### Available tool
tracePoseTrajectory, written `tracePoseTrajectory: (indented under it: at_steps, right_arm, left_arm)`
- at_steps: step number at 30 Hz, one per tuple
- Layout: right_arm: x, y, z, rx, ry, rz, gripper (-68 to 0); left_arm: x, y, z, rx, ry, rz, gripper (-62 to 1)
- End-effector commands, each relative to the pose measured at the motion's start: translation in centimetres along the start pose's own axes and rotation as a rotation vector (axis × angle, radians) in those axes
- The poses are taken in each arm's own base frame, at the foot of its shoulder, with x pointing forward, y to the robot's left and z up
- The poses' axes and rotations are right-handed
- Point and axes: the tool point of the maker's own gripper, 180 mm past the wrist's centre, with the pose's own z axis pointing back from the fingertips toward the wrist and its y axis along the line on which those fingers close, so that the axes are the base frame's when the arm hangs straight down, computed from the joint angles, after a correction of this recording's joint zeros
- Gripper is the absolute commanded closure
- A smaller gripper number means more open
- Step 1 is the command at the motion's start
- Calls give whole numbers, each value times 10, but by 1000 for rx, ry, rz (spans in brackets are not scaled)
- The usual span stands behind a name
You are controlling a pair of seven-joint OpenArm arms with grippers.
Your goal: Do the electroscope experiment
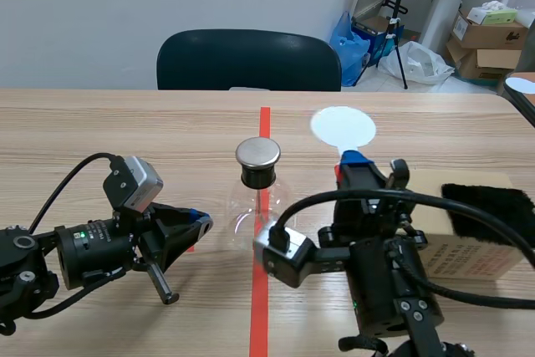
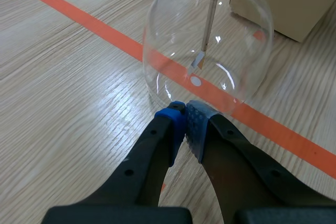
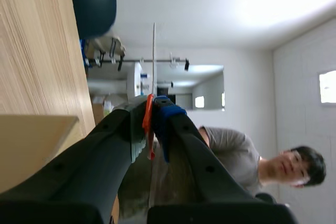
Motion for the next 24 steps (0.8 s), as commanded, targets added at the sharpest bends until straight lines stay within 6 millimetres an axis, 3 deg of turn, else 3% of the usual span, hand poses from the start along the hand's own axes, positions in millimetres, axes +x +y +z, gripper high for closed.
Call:
tracePoseTrajectory:
  at_steps: [1,13,24]
  right_arm:
    - [3,-14,-7,-48,-26,-8,-10]
    - [50,-14,0,-49,-292,-1,-10]
    - [54,-14,2,-49,-315,-1,-10]
  left_arm:
    - [15,2,-3,-1,-47,-7,-31]
    - [15,2,-3,-1,-47,-7,-31]
    - [15,2,-3,-1,-48,-7,-31]
